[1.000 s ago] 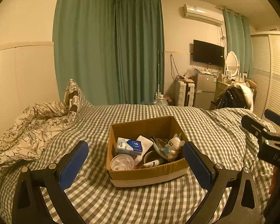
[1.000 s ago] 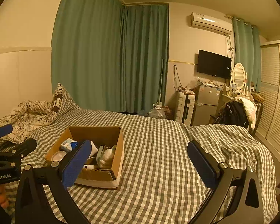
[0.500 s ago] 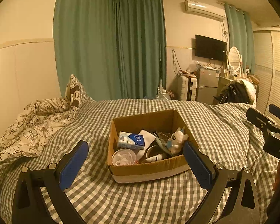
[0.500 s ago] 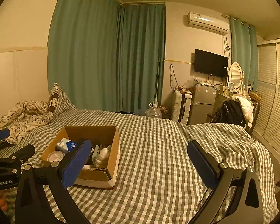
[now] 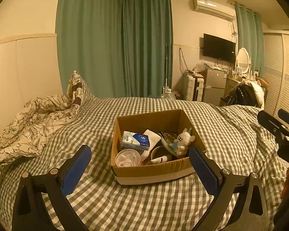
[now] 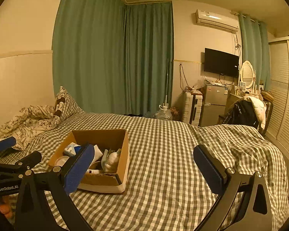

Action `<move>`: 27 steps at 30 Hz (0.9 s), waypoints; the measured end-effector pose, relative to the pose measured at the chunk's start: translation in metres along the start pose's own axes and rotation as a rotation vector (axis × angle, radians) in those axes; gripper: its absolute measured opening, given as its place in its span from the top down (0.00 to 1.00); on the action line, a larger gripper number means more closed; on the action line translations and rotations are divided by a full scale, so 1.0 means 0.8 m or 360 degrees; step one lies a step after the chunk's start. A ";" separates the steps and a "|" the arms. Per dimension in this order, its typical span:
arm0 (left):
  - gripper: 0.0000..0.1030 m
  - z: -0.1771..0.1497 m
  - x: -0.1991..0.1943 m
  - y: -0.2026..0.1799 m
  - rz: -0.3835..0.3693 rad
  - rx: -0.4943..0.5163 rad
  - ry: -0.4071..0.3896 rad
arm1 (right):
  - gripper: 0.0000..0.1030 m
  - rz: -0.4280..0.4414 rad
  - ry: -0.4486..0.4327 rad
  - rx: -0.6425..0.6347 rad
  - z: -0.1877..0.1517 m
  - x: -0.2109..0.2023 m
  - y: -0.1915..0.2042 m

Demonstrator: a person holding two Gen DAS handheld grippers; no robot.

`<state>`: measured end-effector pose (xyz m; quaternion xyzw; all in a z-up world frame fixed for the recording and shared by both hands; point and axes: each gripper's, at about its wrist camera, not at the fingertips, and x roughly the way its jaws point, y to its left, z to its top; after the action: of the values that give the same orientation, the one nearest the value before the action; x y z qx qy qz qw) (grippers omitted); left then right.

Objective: Organize objects

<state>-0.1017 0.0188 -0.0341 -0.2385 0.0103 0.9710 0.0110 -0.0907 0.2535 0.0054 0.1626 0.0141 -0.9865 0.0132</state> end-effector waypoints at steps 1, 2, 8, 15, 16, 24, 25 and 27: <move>0.00 0.000 -0.001 0.000 0.0001 -0.0001 0.0000 | 0.00 0.0000 -0.0005 -0.0001 0.000 -0.001 0.000; 0.00 0.000 -0.001 0.000 0.0001 0.0001 0.0000 | 0.00 -0.0001 -0.0007 -0.0004 0.001 -0.002 0.001; 0.00 0.000 -0.001 -0.001 0.0004 0.0003 -0.0002 | 0.00 -0.0008 -0.0002 -0.0011 0.001 -0.002 0.003; 0.00 -0.001 -0.003 0.000 -0.0005 -0.0005 0.0006 | 0.00 -0.0006 0.0000 0.0000 0.001 -0.003 0.001; 0.00 -0.001 -0.003 -0.001 -0.0007 -0.0005 0.0004 | 0.00 -0.0007 0.0002 -0.0001 0.001 -0.002 0.001; 0.00 0.000 -0.004 -0.003 -0.0022 0.0006 0.0002 | 0.00 -0.0016 0.0012 -0.0008 0.001 0.000 0.002; 0.00 0.000 -0.004 -0.002 -0.0020 0.0005 0.0004 | 0.00 -0.0014 0.0013 -0.0006 0.001 0.000 0.002; 0.00 0.000 -0.004 -0.002 -0.0017 -0.0001 0.0005 | 0.00 -0.0010 0.0016 0.0000 0.000 0.000 0.001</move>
<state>-0.0986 0.0208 -0.0326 -0.2401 0.0090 0.9706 0.0160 -0.0909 0.2526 0.0056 0.1676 0.0145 -0.9857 0.0101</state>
